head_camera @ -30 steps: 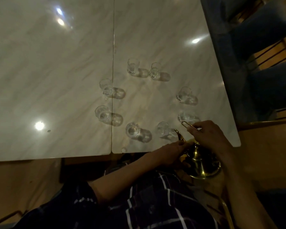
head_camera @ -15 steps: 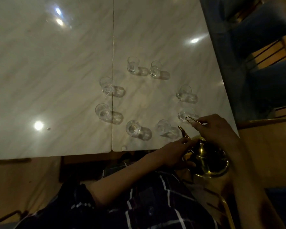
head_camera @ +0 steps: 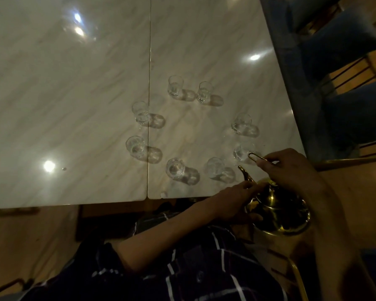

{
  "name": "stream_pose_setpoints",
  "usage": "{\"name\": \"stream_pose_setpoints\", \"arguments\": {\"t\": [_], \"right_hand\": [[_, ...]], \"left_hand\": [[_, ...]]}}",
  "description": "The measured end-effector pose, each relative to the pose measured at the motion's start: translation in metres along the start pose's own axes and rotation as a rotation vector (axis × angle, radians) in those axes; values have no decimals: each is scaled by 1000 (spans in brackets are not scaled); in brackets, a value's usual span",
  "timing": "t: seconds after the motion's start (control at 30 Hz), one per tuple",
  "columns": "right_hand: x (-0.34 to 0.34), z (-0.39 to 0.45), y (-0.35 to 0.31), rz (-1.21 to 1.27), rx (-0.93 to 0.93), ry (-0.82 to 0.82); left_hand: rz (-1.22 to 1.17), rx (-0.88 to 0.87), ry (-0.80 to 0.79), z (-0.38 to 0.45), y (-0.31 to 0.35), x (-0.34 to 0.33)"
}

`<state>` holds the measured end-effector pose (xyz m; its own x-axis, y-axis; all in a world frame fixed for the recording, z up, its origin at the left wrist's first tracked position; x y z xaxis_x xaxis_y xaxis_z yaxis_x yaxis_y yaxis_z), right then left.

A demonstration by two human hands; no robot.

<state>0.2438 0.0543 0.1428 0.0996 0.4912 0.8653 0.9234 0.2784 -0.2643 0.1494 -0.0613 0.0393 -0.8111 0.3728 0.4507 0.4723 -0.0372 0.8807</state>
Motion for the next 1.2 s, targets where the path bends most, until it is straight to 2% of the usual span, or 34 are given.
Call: {"name": "stream_pose_setpoints", "arguments": {"t": [1.2], "right_hand": [[18, -7, -11, -40, 3, -31]], "left_hand": [[-14, -35, 32, 1, 14, 10]]}}
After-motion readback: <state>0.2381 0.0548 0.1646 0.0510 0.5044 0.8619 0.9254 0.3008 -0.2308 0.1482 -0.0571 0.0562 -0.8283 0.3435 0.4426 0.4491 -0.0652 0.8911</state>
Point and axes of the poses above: each hand's wrist, its own z-axis towards the middle knuckle, its own x-axis out of the back of the hand, y = z × x, the point moved 1 cm from there along z, towards the middle knuckle, and after that the axes turned 1 degree about -y, right-handed, at the moved point
